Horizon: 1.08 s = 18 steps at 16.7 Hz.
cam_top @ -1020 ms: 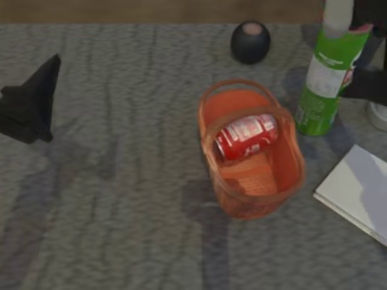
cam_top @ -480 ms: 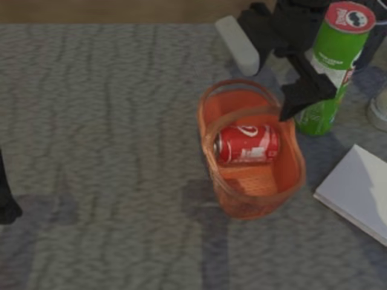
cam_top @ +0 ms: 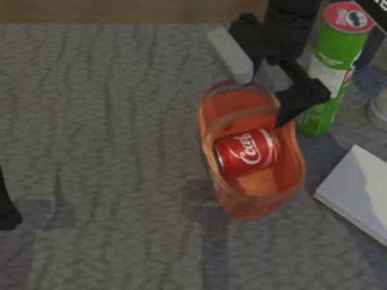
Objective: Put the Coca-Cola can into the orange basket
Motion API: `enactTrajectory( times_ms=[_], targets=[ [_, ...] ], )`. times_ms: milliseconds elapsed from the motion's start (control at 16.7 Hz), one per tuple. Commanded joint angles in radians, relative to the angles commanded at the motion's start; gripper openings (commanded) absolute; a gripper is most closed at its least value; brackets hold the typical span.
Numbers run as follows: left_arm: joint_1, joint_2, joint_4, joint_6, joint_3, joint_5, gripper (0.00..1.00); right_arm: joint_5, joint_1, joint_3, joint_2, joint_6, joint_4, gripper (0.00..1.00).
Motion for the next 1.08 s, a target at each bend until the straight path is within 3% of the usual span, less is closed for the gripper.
enactTrajectory(
  times_ms=[720,1080],
  targets=[
    [0.0,0.0,0.0,0.0,0.0,0.0,1.0,-0.002,0.014,-0.184,-0.058,0.007,0.126,1.0],
    [0.0,0.0,0.0,0.0,0.0,0.0,1.0,-0.002,0.014,-0.184,-0.058,0.007,0.126,0.55]
  ],
)
